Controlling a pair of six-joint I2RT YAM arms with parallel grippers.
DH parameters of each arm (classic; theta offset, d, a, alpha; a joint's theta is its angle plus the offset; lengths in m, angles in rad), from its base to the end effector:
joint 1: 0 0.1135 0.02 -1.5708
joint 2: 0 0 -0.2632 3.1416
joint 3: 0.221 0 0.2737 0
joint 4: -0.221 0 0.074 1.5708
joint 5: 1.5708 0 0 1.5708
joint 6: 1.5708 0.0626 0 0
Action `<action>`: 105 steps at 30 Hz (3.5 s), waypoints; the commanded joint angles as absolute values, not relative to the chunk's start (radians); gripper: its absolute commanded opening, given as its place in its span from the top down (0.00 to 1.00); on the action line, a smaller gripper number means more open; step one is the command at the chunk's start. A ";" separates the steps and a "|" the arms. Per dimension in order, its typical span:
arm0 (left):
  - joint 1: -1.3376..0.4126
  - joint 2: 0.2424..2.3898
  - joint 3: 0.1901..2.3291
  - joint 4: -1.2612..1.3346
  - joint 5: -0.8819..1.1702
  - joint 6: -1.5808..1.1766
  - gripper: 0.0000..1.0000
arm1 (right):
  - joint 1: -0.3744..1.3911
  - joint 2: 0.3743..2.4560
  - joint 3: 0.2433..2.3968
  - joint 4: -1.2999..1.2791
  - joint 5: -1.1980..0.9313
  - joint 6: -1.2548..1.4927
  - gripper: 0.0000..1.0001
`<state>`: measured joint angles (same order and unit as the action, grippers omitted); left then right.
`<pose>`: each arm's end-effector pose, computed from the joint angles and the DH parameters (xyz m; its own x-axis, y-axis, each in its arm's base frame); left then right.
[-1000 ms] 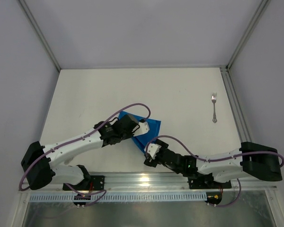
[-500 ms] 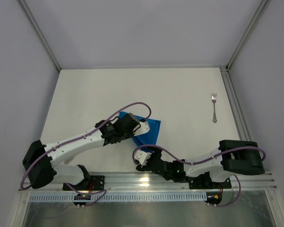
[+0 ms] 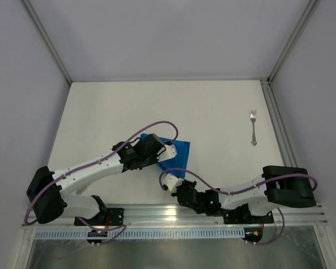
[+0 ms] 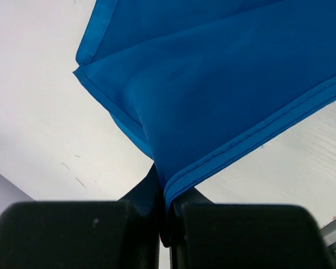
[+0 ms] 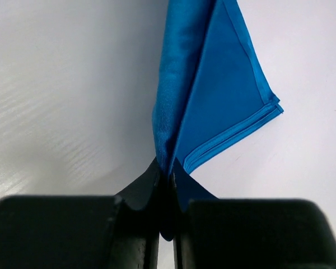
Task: Fold the napkin into a case and place the utensils inside
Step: Turn over the upper triangle folded napkin at the center of the board.
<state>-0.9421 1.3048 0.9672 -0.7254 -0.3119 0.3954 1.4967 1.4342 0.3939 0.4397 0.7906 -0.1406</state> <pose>0.1847 -0.2213 0.2189 -0.2115 0.9143 -0.3455 0.8273 0.3557 0.4348 0.0642 0.2644 0.1076 0.0508 -0.6473 -0.7606 -0.6574 0.5516 -0.5133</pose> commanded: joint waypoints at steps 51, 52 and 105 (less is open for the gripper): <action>-0.172 1.224 1.305 -0.600 -0.353 0.753 1.00 | 1.206 1.962 1.640 0.213 -0.153 0.531 0.96; -0.172 1.232 1.315 -0.603 -0.333 0.732 1.00 | 1.203 1.959 1.628 0.221 -0.149 0.546 0.96; -0.638 1.916 1.715 -0.787 -0.200 0.422 0.45 | 0.936 1.484 0.377 0.441 -0.014 1.140 0.49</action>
